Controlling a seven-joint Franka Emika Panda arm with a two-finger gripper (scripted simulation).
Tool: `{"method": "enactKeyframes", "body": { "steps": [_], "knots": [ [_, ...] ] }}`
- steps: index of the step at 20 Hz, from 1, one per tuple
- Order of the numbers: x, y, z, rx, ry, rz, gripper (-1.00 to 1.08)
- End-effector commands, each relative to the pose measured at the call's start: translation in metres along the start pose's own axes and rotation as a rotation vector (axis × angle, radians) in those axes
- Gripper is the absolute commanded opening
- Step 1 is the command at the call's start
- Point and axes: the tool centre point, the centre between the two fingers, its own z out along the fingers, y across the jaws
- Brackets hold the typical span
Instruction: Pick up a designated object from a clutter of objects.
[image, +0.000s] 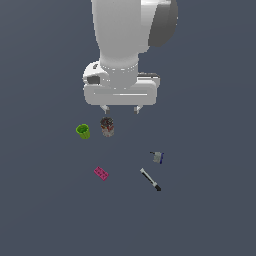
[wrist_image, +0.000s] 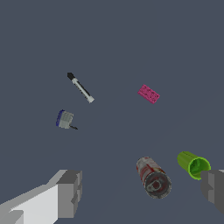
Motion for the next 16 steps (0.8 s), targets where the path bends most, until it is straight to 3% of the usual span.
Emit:
{"method": "enactKeyframes", "body": {
  "steps": [1, 10, 16],
  "knots": [
    [0.0, 0.0, 0.0, 0.0, 0.0, 0.0, 1.0],
    [-0.006, 0.02, -0.006, -0.014, -0.001, 0.048, 1.0],
    [-0.003, 0.018, -0.004, -0.015, -0.001, 0.038, 1.0]
  ]
}}
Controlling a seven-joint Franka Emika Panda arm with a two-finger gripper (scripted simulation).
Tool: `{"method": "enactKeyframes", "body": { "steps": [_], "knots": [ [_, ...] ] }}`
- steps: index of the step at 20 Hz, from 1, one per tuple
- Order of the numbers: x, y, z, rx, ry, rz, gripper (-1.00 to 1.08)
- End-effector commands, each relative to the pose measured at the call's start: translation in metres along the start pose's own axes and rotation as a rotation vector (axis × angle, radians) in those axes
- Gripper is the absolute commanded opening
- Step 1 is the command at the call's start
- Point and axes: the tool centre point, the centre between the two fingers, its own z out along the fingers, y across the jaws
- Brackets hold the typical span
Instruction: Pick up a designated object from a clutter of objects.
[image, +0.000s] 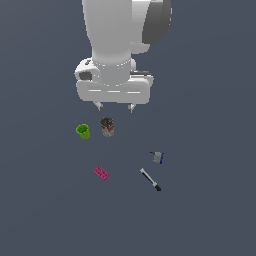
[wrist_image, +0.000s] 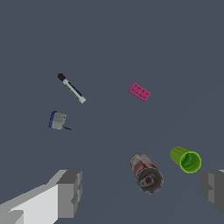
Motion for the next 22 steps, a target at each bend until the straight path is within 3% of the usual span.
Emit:
{"method": "enactKeyframes", "body": {
  "steps": [1, 11, 22],
  "knots": [
    [0.003, -0.002, 0.003, -0.001, -0.001, -0.011, 1.0],
    [0.035, -0.023, 0.036, -0.012, 0.001, -0.139, 1.0],
    [0.089, -0.074, 0.118, -0.017, 0.003, -0.401, 1.0]
  ]
}}
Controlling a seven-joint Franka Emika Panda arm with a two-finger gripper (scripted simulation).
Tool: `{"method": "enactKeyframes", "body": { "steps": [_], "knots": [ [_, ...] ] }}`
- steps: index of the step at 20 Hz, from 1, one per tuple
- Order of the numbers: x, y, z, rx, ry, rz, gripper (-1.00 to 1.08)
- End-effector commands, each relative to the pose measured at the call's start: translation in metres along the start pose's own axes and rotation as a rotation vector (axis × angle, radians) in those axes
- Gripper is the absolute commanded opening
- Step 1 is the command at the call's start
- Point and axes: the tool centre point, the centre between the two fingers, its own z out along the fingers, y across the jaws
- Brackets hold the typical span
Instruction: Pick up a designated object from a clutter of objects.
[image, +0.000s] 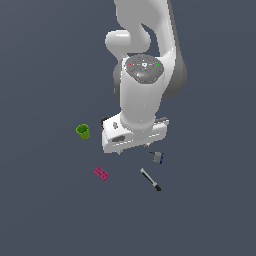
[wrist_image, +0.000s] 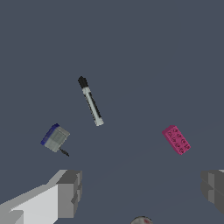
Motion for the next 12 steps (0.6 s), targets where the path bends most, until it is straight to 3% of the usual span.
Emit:
{"method": "enactKeyframes", "body": {
  "steps": [1, 12],
  "knots": [
    [0.015, -0.009, 0.022, 0.001, 0.002, -0.064, 1.0],
    [0.059, -0.05, 0.11, 0.017, 0.014, -0.298, 1.0]
  ]
}}
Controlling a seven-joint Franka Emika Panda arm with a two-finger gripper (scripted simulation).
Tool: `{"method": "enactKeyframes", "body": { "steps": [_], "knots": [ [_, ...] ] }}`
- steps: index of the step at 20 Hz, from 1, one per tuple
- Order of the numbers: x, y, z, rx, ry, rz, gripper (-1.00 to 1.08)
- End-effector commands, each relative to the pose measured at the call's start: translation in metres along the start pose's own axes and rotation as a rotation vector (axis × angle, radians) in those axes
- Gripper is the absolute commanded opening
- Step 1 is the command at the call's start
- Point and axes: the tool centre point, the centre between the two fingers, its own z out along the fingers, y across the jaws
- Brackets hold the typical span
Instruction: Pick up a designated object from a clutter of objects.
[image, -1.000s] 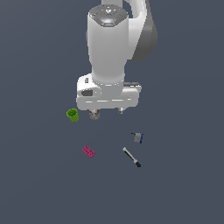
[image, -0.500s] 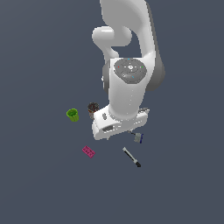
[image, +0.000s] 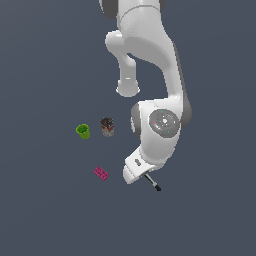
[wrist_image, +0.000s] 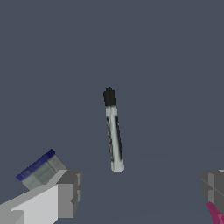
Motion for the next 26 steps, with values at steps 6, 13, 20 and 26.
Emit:
{"method": "enactKeyframes", "body": {
  "steps": [6, 13, 20, 26],
  "knots": [
    [0.018, -0.014, 0.038, 0.009, 0.009, -0.092, 1.0],
    [0.021, -0.017, 0.046, 0.011, 0.009, -0.11, 1.0],
    [0.021, -0.018, 0.064, 0.011, 0.009, -0.111, 1.0],
    [0.021, -0.019, 0.092, 0.011, 0.01, -0.114, 1.0]
  ]
}}
